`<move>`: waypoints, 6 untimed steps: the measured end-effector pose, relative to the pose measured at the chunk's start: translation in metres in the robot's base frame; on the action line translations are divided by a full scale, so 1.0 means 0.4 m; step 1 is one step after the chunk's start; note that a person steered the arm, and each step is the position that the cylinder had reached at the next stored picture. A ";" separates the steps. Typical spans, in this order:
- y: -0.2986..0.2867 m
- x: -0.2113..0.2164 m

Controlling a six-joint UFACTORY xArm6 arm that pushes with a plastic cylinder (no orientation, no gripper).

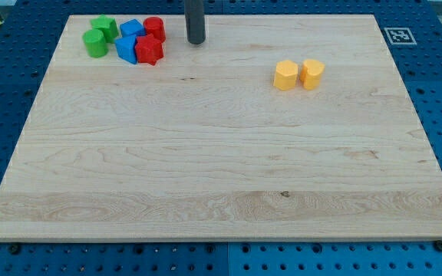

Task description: Move the yellow heart close to the group blocks

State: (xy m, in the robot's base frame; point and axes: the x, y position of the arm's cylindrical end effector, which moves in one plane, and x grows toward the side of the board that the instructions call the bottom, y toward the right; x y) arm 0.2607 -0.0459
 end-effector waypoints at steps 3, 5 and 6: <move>0.072 0.000; 0.135 0.000; 0.168 -0.003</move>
State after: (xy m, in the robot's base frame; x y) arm 0.2595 0.0212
